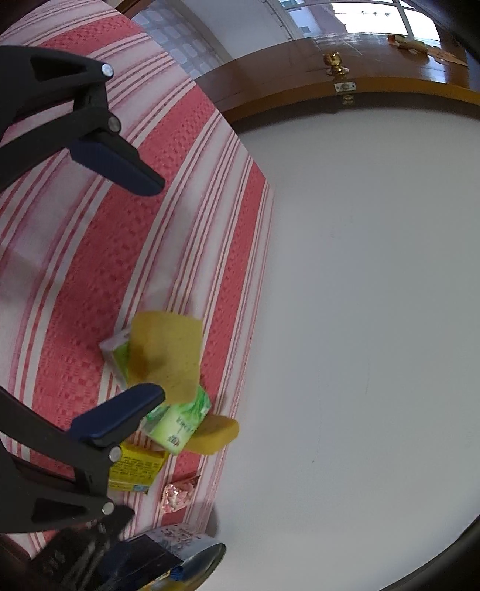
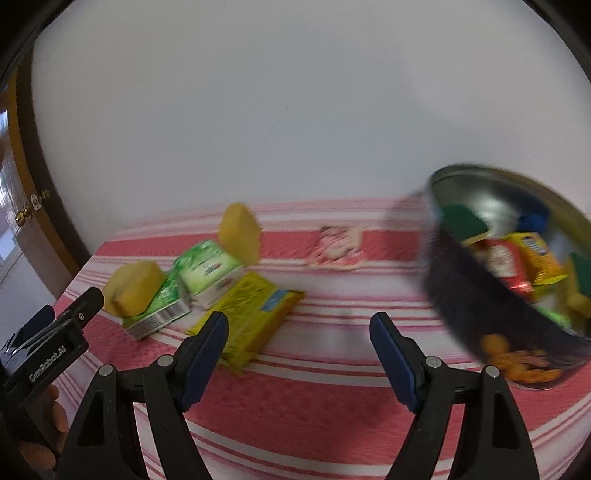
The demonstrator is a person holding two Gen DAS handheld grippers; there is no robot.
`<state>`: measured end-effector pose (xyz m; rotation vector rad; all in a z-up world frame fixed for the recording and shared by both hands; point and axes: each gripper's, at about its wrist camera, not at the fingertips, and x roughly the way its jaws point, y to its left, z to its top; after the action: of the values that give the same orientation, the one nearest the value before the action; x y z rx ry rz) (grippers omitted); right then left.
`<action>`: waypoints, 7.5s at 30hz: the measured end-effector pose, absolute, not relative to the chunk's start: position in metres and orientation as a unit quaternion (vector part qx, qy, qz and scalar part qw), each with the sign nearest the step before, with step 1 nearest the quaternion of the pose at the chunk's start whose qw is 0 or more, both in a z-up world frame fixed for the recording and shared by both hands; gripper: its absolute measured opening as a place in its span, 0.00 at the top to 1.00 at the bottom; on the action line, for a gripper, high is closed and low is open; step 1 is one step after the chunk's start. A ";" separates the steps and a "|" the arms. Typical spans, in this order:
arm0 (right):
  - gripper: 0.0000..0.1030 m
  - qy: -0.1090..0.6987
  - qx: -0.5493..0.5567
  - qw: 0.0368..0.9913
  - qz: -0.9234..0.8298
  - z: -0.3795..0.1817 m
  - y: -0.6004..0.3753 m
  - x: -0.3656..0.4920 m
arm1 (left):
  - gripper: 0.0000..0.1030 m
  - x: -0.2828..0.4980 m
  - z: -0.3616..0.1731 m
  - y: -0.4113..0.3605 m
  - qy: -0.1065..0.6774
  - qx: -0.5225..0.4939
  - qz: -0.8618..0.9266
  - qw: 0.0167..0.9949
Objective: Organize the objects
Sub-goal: 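Move both tools back toward the remaining items on the cloth, then grasp a yellow sponge with the left tool while the right grasps the yellow snack packet, then carry the sponge and yellow packet over the tin and release them inside, then move both tools back toward the green tissue packs and floral packet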
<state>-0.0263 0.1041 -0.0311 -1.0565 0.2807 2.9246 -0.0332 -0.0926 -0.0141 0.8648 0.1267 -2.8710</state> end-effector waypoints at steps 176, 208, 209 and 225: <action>0.23 0.083 -0.225 0.120 0.963 -0.006 0.368 0.020 | 0.00 0.008 0.004 0.145 0.003 0.209 -0.977 -0.048; 0.23 0.050 -0.187 0.137 0.971 0.000 0.291 0.059 | 0.00 0.017 0.000 0.085 0.012 0.231 -0.972 -0.036; 0.23 0.046 -0.185 0.135 0.972 0.001 0.285 0.060 | 0.00 0.016 -0.001 0.083 0.013 0.232 -0.972 -0.035; 0.23 0.052 -0.210 0.073 0.974 -0.006 0.209 0.036 | 0.00 -0.009 -0.009 -0.012 0.034 0.266 -0.963 0.016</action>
<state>0.0365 0.2090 -0.0063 -0.6298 0.1552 2.9250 -0.0091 -0.0122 -0.0090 0.8278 0.1062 -2.9958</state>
